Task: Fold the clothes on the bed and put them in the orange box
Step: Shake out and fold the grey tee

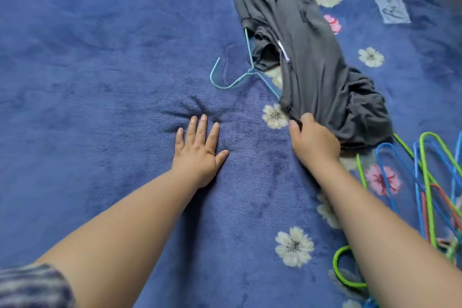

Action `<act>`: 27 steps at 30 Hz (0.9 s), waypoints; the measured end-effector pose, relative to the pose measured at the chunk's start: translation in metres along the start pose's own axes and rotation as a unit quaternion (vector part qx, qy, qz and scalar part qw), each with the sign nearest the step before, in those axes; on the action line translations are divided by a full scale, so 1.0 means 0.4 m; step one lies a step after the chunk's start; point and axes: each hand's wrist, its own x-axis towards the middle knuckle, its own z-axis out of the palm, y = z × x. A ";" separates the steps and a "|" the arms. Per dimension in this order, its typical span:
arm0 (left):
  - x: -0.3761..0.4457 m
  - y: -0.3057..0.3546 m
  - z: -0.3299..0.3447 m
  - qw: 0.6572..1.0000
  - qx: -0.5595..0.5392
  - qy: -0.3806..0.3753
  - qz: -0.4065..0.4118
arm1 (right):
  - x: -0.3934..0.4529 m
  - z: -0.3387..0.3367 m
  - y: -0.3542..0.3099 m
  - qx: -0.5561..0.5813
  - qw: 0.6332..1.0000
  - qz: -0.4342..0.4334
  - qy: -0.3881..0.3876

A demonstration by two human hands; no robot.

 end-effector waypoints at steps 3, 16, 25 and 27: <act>-0.008 -0.013 -0.025 0.999 -0.048 -0.018 0.018 | -0.097 -0.019 -0.010 0.100 0.995 0.001 -0.023; -0.360 0.078 -0.495 0.953 -0.093 0.188 0.216 | -0.428 -0.436 0.044 0.247 0.960 -0.132 0.017; -0.828 0.039 -0.859 0.947 0.013 0.232 0.222 | -0.680 -0.923 -0.085 0.206 0.932 -0.286 -0.086; -0.925 0.017 -0.934 0.946 -0.024 0.242 0.213 | -0.736 -1.022 -0.128 0.231 0.919 -0.307 -0.093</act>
